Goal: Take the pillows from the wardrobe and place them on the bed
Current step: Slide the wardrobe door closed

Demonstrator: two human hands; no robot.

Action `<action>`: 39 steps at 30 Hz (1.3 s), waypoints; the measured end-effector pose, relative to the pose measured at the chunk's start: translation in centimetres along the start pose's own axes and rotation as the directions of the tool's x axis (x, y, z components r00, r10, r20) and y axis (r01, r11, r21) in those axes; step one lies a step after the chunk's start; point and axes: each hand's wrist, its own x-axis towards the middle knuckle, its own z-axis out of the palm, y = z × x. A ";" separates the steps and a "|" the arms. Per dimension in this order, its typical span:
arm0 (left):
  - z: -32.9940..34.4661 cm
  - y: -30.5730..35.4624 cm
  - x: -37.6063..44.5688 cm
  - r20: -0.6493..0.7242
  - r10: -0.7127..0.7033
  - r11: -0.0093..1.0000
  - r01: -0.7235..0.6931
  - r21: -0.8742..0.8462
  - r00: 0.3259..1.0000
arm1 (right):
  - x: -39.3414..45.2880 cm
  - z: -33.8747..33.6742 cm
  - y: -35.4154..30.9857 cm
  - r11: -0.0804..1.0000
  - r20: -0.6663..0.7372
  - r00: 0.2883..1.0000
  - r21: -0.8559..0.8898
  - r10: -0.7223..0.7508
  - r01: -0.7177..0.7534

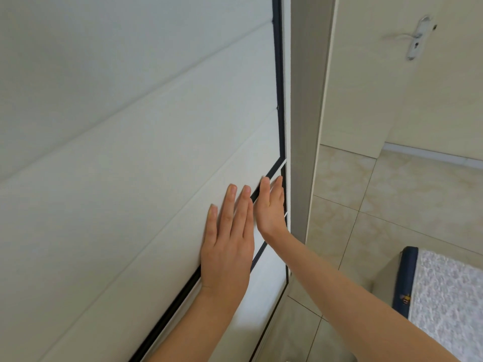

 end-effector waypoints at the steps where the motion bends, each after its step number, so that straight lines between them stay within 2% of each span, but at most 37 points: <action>1: 0.1 0.4 0.6 -0.002 -0.002 1.000 0.002 -0.010 1.000 | 0.7 -0.3 -0.1 1.000 -0.002 1.000 0.002 0.000 0.000; 7: 0.8 2.5 4.4 0.038 -0.001 1.000 0.002 -0.012 0.999 | 4.6 -2.1 -0.4 1.000 0.004 1.000 -0.004 -0.009 0.009; 12: 0.6 3.8 7.1 0.122 0.039 0.998 -0.033 -0.048 0.992 | 7.9 -4.0 -0.9 1.000 0.018 1.000 -0.001 0.026 -0.025; 25: 2.2 5.4 8.0 0.113 0.023 1.000 -0.025 0.016 0.993 | 13.2 -6.6 -1.7 0.999 0.014 0.999 -0.014 0.052 -0.052; 39: 3.2 6.2 9.4 0.087 0.033 0.998 -0.038 0.058 0.996 | 15.1 -7.6 -2.2 0.997 0.010 0.998 -0.054 0.064 -0.064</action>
